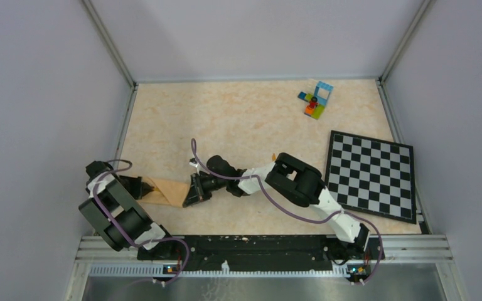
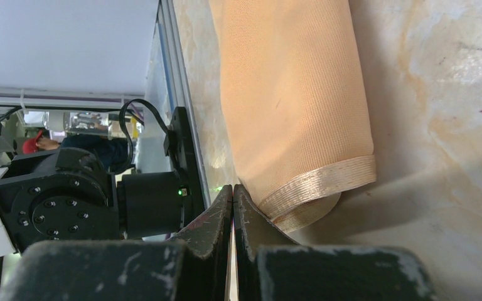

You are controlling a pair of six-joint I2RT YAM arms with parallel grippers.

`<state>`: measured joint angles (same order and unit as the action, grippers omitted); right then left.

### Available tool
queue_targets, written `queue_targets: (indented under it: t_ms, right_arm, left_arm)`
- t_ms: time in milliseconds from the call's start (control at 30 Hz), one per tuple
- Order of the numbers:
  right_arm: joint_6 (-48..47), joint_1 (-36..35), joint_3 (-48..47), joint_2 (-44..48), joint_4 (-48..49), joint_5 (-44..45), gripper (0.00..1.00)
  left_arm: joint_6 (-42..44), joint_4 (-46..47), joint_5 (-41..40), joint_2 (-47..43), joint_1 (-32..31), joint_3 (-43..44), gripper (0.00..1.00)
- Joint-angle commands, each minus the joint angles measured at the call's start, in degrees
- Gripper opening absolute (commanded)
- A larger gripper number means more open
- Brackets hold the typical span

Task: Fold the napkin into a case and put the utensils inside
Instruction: Insert the spoon into the folded napkin.

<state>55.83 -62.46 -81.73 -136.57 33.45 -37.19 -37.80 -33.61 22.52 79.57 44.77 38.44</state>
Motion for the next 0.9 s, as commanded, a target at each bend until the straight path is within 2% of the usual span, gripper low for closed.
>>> queue_targets:
  t_ms: [0, 300, 767, 800, 833, 867]
  right_arm:
    - [0.11, 0.24, -0.28, -0.09, 2.4, -0.13, 0.0]
    - [-0.15, 0.01, -0.58, -0.12, 2.14, -0.16, 0.0]
    - [-1.34, -0.27, -0.94, 0.35, 0.35, 0.34, 0.0]
    - [-1.88, -0.24, -1.08, 0.68, -0.43, 0.57, 0.0]
    - [-2.38, -0.26, -1.13, 1.12, -1.24, 0.7, 0.0]
    - [-2.69, -0.26, -1.19, 1.62, -1.77, 0.71, 0.0]
  left_arm:
    - [-0.64, 2.25, 0.84, -2.64, -1.06, -1.69, 0.0]
    - [-3.53, 2.81, 1.05, -2.98, -5.23, -1.79, 0.0]
    - [-6.33, 2.69, -0.07, -2.95, -5.49, -3.02, 0.01]
    - [-6.06, 2.67, 0.0, -2.77, -5.46, -2.86, 0.1]
    - [-5.76, 2.28, -0.1, -2.74, -5.44, -2.53, 0.23]
    - [-5.52, 1.66, -0.66, -2.86, -5.47, -1.98, 0.31]
